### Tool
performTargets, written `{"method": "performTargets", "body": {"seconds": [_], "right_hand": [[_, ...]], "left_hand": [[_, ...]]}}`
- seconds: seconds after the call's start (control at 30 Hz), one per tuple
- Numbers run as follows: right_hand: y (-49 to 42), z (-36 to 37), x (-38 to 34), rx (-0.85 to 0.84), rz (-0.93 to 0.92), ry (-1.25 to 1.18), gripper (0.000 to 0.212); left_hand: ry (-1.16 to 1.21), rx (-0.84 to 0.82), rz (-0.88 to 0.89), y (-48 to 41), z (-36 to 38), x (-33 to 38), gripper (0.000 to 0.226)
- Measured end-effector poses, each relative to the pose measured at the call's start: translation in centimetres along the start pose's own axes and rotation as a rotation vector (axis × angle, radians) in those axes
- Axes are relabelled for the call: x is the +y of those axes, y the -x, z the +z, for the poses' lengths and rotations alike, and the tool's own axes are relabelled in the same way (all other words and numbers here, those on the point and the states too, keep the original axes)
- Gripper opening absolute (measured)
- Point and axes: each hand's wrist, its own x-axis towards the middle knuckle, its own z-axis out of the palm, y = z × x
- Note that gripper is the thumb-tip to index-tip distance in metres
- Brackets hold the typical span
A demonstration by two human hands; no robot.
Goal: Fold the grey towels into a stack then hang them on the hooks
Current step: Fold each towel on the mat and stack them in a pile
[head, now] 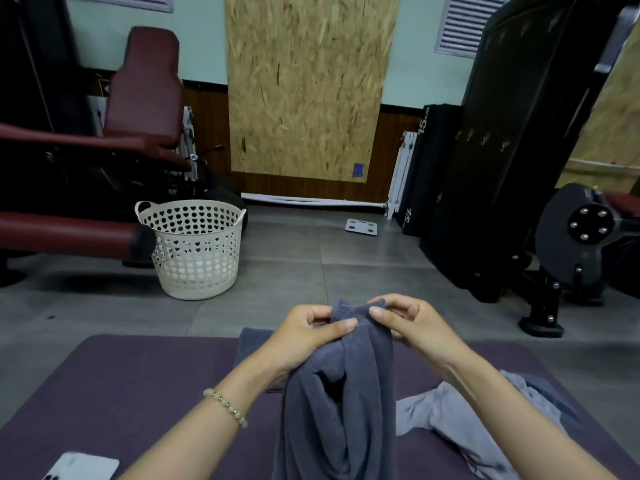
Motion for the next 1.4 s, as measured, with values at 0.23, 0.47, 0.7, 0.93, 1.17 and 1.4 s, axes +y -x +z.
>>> {"method": "performTargets", "body": {"seconds": [0.23, 0.47, 0.7, 0.93, 1.17, 1.4], "right_hand": [[2.0, 1.4, -0.9, 0.116, -0.078, -0.033, 0.007], [2.0, 1.2, -3.7, -0.055, -0.202, 0.290, 0.017], [1.9, 1.4, -4.9, -0.163, -0.118, 0.415, 0.006], [1.5, 0.2, -4.5, 0.005, -0.223, 0.420, 0.012], [1.2, -6.1, -2.9, 0.157, -0.207, 0.421, 0.013], [1.6, -12.3, -0.9, 0.324, -0.206, 0.570, 0.017]], "left_hand": [[0.006, 0.027, 0.048, 1.7, 0.4, 1.9, 0.030], [-0.122, -0.069, 0.003, 2.8, 0.4, 3.7, 0.044], [-0.229, -0.160, 0.024, 3.2, 0.3, 4.0, 0.051], [-0.337, -0.109, 0.104, 2.6, -0.6, 5.0, 0.026], [-0.795, 0.180, 0.174, 1.4, -7.9, 7.0, 0.037], [-0.783, 0.173, 0.184, 2.2, -12.7, 7.7, 0.026]]}}
